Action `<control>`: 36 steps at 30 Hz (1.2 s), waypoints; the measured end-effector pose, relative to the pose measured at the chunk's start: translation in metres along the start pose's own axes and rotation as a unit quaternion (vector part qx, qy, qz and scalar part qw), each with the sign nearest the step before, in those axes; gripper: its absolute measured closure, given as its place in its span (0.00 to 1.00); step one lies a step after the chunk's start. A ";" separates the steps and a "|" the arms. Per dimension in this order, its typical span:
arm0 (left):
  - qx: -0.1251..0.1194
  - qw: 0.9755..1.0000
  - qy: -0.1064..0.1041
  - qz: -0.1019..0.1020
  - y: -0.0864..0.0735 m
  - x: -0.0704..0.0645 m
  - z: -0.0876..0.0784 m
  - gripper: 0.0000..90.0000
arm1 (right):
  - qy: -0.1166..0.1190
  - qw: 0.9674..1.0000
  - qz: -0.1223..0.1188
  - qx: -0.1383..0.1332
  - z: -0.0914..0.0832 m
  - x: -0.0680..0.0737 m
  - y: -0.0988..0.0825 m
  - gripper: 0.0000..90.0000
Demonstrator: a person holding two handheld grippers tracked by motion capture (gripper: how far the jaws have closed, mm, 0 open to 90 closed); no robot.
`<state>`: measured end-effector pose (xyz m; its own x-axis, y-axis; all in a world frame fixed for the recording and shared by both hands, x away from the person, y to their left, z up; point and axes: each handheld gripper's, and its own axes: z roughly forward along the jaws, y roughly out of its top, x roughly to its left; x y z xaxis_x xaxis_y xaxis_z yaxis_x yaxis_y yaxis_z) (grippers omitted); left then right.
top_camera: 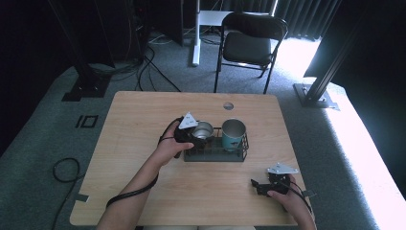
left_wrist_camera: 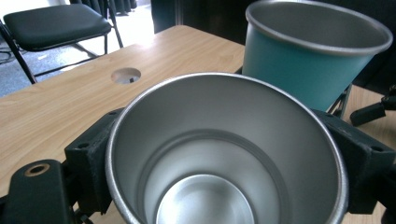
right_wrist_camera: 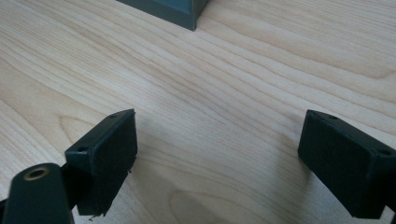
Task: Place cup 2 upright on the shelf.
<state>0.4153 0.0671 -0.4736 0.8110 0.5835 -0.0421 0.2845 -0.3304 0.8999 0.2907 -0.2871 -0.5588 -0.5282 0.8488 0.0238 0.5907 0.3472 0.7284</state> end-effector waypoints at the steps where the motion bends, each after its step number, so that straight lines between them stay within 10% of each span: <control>1: 0.002 1.000 -0.002 -0.001 -0.002 0.000 0.002 0.16 | 0.000 1.000 0.000 0.000 0.000 0.000 0.000 0.13; 36: 0.001 1.000 0.001 0.009 -0.005 -0.004 -0.005 0.03 | -0.003 1.000 -0.002 0.001 0.000 0.001 0.000 0.13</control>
<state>0.4079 0.0703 -0.4753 0.8153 0.5785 -0.0248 0.2704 -0.3425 0.8998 0.2905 -0.2864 -0.5589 -0.5265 0.8500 0.0167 0.5905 0.3515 0.7264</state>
